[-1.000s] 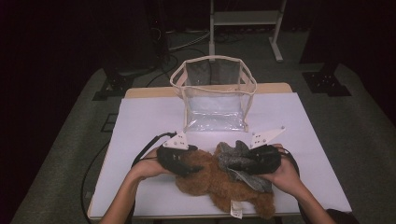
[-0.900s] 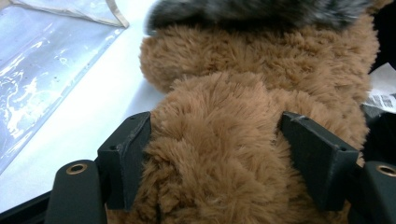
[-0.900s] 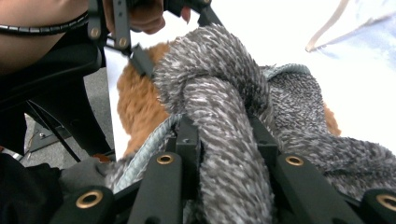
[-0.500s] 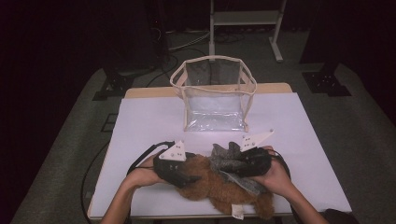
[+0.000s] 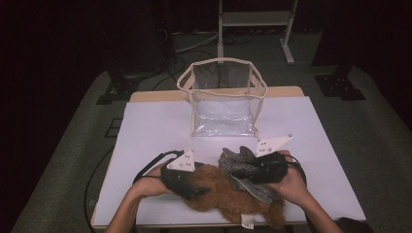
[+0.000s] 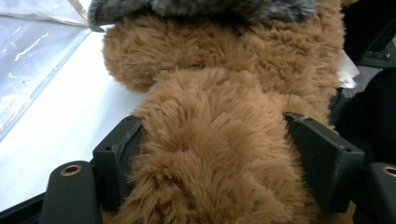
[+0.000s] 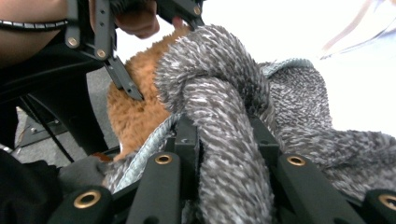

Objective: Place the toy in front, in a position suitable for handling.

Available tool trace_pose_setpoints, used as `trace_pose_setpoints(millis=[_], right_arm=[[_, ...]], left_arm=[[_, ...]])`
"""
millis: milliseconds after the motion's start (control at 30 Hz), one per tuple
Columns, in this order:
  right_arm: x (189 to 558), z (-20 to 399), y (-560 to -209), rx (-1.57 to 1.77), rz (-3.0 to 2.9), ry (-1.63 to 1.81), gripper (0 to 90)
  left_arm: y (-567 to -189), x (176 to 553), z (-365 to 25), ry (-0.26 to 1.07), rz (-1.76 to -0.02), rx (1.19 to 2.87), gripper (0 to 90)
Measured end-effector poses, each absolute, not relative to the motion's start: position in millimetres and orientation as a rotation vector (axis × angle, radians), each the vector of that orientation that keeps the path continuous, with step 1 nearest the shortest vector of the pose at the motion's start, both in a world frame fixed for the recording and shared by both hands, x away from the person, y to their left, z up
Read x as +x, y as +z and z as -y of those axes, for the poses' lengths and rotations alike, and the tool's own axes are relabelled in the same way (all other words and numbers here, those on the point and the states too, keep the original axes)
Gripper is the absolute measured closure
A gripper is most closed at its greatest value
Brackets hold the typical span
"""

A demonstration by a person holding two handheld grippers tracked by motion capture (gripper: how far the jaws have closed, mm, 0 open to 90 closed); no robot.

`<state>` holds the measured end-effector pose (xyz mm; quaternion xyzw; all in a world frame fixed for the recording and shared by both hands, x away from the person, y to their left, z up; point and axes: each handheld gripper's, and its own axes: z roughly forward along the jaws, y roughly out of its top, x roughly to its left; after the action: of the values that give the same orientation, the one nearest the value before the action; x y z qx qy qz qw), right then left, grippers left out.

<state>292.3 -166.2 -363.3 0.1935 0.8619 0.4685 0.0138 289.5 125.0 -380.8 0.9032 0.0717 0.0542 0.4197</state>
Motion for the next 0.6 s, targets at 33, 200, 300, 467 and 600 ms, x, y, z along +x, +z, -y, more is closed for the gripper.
trace_pose_setpoints(millis=[33,200,300,467,600], right_arm=[[292.1,166.3,-366.1,0.602,-2.694,1.452,69.9],[286.4,169.4,-382.1,0.603,-2.738,1.493,71.1],[279.9,171.6,-384.0,0.577,-2.734,1.487,71.4],[273.7,172.0,-384.7,0.539,-2.734,1.483,72.1],[271.0,173.0,-384.9,0.525,-2.740,1.494,72.2]], left_arm=[[-380.7,288.3,-125.5,0.141,-0.174,2.265,23.8],[-378.2,287.2,-129.8,0.129,-0.154,2.261,19.3],[-376.2,290.1,-131.8,0.106,-0.166,2.257,11.8],[-376.2,293.5,-135.1,0.065,-0.162,2.264,8.1],[-379.8,297.4,-137.9,0.019,-0.187,2.245,5.8]])
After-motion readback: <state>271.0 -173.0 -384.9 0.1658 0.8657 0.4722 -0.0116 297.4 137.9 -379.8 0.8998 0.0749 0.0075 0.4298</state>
